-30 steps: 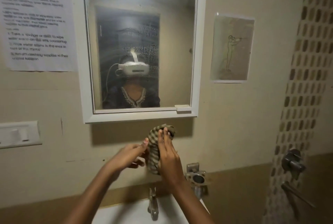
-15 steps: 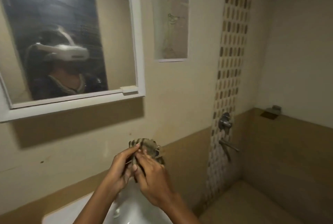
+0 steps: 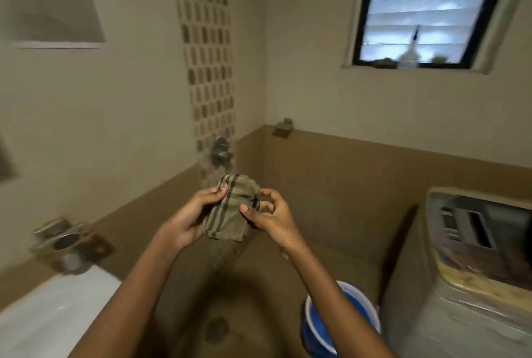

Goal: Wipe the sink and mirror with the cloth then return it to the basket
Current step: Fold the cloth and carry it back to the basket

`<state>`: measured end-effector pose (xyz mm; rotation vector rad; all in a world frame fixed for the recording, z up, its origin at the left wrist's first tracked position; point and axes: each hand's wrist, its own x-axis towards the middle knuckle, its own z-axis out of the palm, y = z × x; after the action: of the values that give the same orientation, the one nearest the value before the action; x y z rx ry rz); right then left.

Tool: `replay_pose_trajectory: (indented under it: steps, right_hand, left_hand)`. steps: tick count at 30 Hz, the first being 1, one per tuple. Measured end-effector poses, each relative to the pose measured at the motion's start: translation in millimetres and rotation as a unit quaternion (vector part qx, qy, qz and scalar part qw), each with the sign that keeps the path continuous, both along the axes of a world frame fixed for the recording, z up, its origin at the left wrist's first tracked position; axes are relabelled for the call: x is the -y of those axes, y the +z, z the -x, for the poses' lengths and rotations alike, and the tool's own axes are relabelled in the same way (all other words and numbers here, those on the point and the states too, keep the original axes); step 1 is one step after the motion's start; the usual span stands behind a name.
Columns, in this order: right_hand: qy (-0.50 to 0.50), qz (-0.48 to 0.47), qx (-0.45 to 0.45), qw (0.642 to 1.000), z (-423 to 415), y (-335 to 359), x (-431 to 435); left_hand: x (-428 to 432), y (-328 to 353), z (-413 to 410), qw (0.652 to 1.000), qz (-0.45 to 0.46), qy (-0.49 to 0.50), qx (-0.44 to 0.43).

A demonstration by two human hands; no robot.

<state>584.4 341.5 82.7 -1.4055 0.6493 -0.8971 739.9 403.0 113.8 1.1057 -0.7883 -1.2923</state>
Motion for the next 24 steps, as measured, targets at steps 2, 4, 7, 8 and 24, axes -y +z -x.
replay_pose_trajectory:
  steps: [2,4,7,8,24]
  right_hand:
    - [-0.071,0.017,-0.033,0.997,57.5,4.5,31.9]
    - [-0.140,0.031,-0.075,0.987,112.7,8.5,60.2]
    - [-0.219,0.028,-0.112,0.969,198.2,10.8,93.9]
    - [-0.246,0.024,-0.119,0.962,225.7,12.6,101.2]
    - [-0.637,0.030,-0.284,0.716,602.5,18.5,196.0]
  left_hand:
    - [42.9,-3.6,47.9,0.999,-0.018,-0.035,0.006]
    - [81.6,-8.9,96.4,0.997,-0.030,-0.067,0.017]
    - [135.1,-16.2,183.1,0.991,-0.034,-0.128,-0.001]
    - [150.8,-18.0,213.0,0.988,-0.035,-0.149,-0.012]
    - [315.1,-33.5,636.5,0.916,-0.112,-0.385,-0.019]
